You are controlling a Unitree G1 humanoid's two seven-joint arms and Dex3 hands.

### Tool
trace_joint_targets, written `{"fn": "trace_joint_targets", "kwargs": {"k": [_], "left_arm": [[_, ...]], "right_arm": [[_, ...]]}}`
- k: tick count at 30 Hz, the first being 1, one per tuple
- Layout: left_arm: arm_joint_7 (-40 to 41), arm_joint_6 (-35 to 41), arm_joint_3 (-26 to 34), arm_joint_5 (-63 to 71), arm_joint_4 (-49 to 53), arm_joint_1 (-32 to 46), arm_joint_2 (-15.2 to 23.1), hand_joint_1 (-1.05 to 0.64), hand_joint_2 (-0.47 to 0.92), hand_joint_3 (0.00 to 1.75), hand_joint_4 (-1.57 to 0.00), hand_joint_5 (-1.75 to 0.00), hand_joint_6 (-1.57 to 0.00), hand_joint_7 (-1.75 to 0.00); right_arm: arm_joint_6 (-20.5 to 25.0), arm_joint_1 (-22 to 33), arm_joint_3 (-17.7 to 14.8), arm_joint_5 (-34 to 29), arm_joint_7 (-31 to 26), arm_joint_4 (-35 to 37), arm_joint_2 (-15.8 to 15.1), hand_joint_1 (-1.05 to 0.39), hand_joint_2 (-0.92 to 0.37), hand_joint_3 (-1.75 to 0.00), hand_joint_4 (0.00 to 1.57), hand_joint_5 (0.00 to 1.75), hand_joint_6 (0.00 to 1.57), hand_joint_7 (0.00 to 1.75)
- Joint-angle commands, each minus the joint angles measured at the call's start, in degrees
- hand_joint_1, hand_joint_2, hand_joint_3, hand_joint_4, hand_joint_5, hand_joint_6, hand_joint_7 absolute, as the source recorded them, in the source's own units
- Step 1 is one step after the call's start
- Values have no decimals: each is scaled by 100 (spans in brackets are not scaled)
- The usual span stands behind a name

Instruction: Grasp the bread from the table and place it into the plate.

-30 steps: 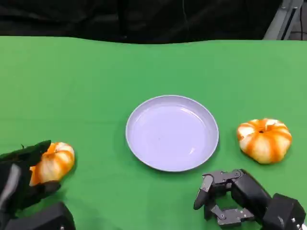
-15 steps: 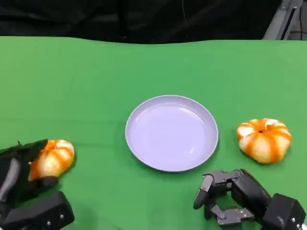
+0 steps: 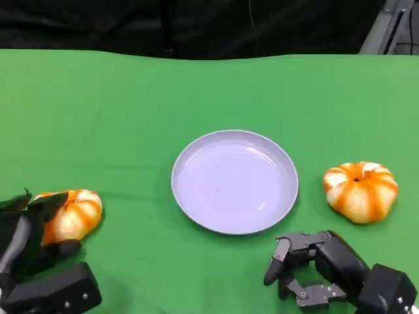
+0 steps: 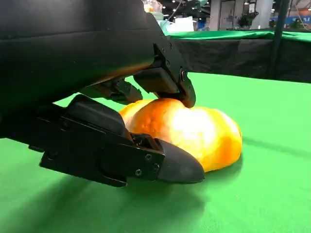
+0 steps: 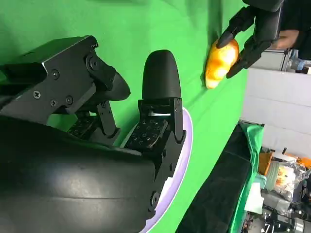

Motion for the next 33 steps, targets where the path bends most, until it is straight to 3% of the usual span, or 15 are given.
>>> {"fn": "trace_joint_targets", "kwargs": {"k": [1, 6, 12, 19, 27, 33], "left_arm": [[-143, 122, -80, -2, -221, 10, 230, -85, 92, 9, -54, -3, -70, -3], [-212, 359, -221, 149, -526, 57, 302, -80, 92, 9, -69, -5, -82, -4], [-530, 599, -320, 129, -778, 99, 325, -54, 89, 1, -83, -3, -94, -2], [-869, 695, -333, 88, -1033, 166, 382, -27, 81, 0, -82, 0, -92, 0], [-1315, 741, -306, -34, -1190, 214, 435, -20, 79, 0, -75, 0, -86, 0], [-1436, 848, -256, -101, -1205, 220, 384, -13, 79, 0, -80, -3, -94, -3]], "right_arm": [[-9, -22, -30, 35, 13, -9, -54, 18, -58, -108, 97, 140, 95, 107], [2, -30, -21, -3, -31, -13, -60, 18, -59, -107, 97, 141, 96, 107], [-10, -31, -25, 11, -21, -13, -57, 19, -59, -106, 97, 141, 96, 107], [-38, -23, -25, 16, -15, -12, -54, 20, -59, -106, 97, 141, 96, 108], [-42, -32, -5, -19, -61, -4, -66, 19, -59, -106, 97, 141, 96, 108], [-10, -26, 3, 14, -48, -25, -57, 20, -59, -106, 97, 141, 95, 107]]}}
